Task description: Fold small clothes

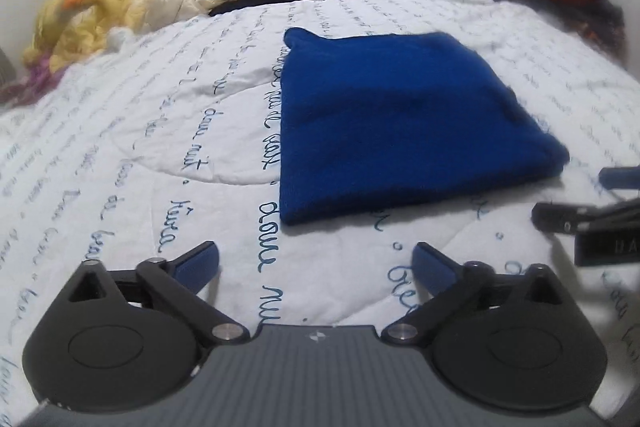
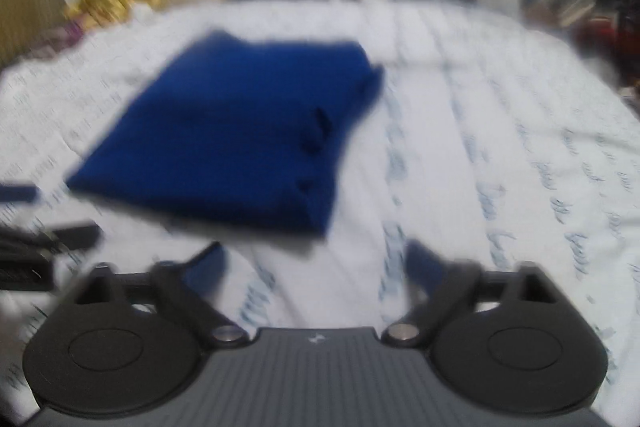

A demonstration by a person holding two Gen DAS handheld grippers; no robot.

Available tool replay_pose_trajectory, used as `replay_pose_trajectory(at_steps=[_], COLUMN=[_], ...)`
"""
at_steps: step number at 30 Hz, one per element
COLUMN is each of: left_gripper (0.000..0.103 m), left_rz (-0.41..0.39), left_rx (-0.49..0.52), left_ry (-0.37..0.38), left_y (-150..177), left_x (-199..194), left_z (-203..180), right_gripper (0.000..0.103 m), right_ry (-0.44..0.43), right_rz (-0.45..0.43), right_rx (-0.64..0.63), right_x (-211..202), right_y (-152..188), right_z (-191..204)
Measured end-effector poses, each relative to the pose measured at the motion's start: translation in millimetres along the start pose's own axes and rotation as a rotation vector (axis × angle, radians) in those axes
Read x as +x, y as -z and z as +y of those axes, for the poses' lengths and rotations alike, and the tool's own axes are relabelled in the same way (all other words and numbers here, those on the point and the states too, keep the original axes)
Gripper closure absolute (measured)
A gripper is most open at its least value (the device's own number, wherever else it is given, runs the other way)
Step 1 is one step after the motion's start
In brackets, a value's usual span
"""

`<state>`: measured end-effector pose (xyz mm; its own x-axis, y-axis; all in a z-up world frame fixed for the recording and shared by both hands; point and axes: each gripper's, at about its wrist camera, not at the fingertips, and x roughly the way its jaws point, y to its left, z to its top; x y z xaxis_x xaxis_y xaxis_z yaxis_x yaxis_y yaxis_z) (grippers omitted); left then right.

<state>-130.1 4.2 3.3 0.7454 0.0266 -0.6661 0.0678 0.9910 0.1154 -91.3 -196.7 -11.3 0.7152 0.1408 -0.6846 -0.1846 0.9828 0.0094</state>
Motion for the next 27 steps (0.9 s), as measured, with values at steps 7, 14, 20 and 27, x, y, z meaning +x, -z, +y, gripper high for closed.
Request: replay_pose_trajectory(at_steps=[7,14,20,27], left_gripper=[0.000,0.000,0.000,0.000], left_rz=[0.033,-0.064,-0.072,-0.071], left_rx=[-0.002,-0.067,-0.069,-0.070], left_ry=[0.025,0.072,0.066,0.072], left_y=[-10,4,2,2], left_x=[10,15,15,16], left_z=[1,7,6,6], right_gripper=[0.000,0.000,0.000,0.000], right_ry=[0.044,0.047,0.050,0.049], right_rz=[-0.006,-0.078,-0.081,-0.080], right_rx=[0.061,0.059,0.058,0.058], right_x=[0,4,4,5], right_y=[0,13,11,11], right_z=[4,12,12,12])
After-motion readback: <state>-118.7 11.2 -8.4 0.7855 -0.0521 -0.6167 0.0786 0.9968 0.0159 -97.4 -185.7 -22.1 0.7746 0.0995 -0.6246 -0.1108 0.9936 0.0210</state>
